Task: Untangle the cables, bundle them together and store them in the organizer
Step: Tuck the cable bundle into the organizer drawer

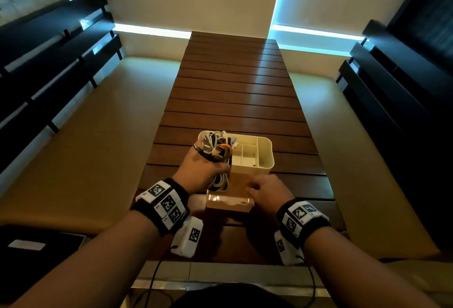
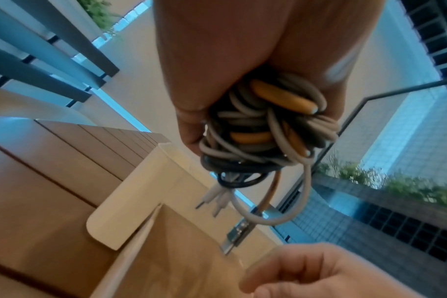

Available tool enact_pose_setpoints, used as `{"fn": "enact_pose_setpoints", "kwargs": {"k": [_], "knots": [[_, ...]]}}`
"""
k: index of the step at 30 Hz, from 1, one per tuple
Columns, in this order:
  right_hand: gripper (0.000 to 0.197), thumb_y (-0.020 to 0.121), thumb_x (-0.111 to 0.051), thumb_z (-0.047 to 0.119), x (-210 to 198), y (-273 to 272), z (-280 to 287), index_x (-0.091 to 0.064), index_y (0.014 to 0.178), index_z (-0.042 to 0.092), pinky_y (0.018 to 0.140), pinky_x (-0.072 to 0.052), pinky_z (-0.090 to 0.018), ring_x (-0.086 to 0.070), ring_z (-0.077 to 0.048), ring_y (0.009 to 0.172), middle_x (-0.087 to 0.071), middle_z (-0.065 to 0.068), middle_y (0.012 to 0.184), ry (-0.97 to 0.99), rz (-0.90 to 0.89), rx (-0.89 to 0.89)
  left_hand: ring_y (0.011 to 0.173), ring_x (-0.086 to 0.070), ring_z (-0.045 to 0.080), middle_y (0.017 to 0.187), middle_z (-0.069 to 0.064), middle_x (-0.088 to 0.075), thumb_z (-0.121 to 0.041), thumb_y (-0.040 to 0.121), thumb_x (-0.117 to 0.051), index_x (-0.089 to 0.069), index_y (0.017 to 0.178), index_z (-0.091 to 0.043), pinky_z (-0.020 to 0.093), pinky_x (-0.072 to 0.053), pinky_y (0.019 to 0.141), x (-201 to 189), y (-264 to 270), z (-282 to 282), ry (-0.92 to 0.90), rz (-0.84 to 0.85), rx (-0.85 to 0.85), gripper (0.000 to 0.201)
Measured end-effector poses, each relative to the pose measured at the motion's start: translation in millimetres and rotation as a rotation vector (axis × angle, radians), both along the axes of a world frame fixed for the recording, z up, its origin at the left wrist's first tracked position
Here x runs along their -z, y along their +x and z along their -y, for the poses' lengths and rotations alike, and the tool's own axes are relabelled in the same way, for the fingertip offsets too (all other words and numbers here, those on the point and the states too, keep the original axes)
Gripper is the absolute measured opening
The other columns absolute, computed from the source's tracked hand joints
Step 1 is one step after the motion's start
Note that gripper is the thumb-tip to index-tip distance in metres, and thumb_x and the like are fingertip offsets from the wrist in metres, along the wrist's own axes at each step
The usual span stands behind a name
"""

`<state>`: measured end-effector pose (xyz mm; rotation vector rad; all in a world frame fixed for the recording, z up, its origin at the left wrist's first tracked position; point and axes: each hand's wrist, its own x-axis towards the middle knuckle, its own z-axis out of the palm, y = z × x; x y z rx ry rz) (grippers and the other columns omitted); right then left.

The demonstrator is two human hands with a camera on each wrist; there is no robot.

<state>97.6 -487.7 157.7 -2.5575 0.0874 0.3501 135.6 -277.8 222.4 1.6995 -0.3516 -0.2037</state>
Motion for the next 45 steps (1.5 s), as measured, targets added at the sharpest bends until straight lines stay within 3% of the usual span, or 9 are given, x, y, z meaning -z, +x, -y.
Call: {"fn": "enact_pose_setpoints", "kwargs": {"k": [7,9,12,17,26,30,35,40,45], "knots": [[0.013,0.092,-0.064,0.029,1,-8,6,-0.074,0.100,0.030,0.078,-0.054,-0.029,-0.064,-0.008,0.086,-0.066,0.013,0.091,0.070,-0.031,0.032,0.093,-0.069,0.014,0.106,-0.004,-0.068,-0.014,0.070,-0.079,-0.047,0.120,-0.032,0.035,-0.059,0.080,34,-1,16,0.159,-0.006,0.063,0.063],[0.011,0.091,-0.066,0.028,4,-7,10,-0.074,0.097,0.030,0.078,-0.058,-0.031,-0.066,-0.007,0.080,-0.068,0.012,0.089,0.102,-0.028,0.043,0.078,-0.070,0.022,0.098,-0.004,-0.069,-0.033,0.071,-0.078,-0.041,0.122,-0.034,0.044,-0.060,0.067,39,-4,20,0.410,0.060,0.101,0.063],[0.010,0.092,-0.066,0.032,6,-10,10,-0.074,0.097,0.033,0.078,-0.059,-0.032,-0.067,-0.006,0.079,-0.070,0.009,0.091,0.143,-0.034,0.068,0.085,-0.067,0.023,0.102,-0.001,-0.068,-0.040,0.079,-0.075,-0.035,0.123,-0.027,0.039,-0.056,0.073,47,-8,31,0.833,0.236,0.145,0.061],[0.012,0.091,-0.065,0.032,10,-13,8,-0.075,0.090,0.027,0.084,-0.058,-0.036,-0.068,-0.007,0.084,-0.073,0.009,0.091,0.172,-0.040,0.094,0.089,-0.069,0.027,0.101,0.002,-0.071,-0.040,0.087,-0.062,-0.036,0.131,-0.020,0.036,-0.052,0.078,62,-7,42,1.080,0.485,0.168,0.055],[0.006,0.086,-0.072,0.024,4,-23,14,-0.074,0.089,0.029,0.077,-0.058,-0.030,-0.067,-0.006,0.077,-0.070,0.010,0.085,0.220,0.028,0.087,0.085,-0.069,0.026,0.096,0.002,-0.071,-0.042,0.086,-0.062,-0.034,0.131,-0.018,0.038,-0.050,0.077,72,3,52,1.190,0.578,0.204,0.058],[0.040,0.079,-0.075,0.022,-4,-23,14,-0.062,0.117,0.023,0.077,-0.048,-0.022,-0.056,-0.006,0.091,-0.051,0.010,0.105,0.172,0.176,0.093,0.084,-0.069,0.028,0.096,0.004,-0.071,-0.040,0.089,-0.060,-0.037,0.129,-0.014,0.035,-0.043,0.070,70,7,61,1.259,0.612,0.241,0.053],[0.073,0.074,-0.079,0.024,-5,-18,11,-0.049,0.141,0.020,0.096,-0.053,-0.033,-0.055,-0.010,0.110,-0.040,0.014,0.127,0.206,0.156,-0.008,0.084,-0.070,0.028,0.095,0.004,-0.072,-0.047,0.088,-0.061,-0.036,0.129,-0.013,0.040,-0.053,0.078,71,12,69,1.297,0.585,0.288,0.059],[0.072,0.075,-0.082,0.023,2,-16,4,-0.051,0.140,0.020,0.102,-0.048,-0.034,-0.053,-0.010,0.109,-0.039,0.016,0.123,0.153,0.138,0.030,0.092,-0.069,0.032,0.103,0.010,-0.071,-0.052,0.080,-0.069,-0.026,0.137,-0.008,0.045,-0.056,0.082,71,22,73,1.310,0.454,0.383,0.083],[0.066,0.075,-0.082,0.022,6,-15,1,-0.057,0.137,0.020,0.100,-0.049,-0.040,-0.054,-0.016,0.110,-0.048,0.009,0.122,0.159,0.157,0.094,0.099,-0.068,0.033,0.109,0.011,-0.070,-0.048,0.081,-0.072,-0.034,0.130,-0.009,0.044,-0.054,0.084,72,28,76,1.312,0.434,0.434,0.073]]}}
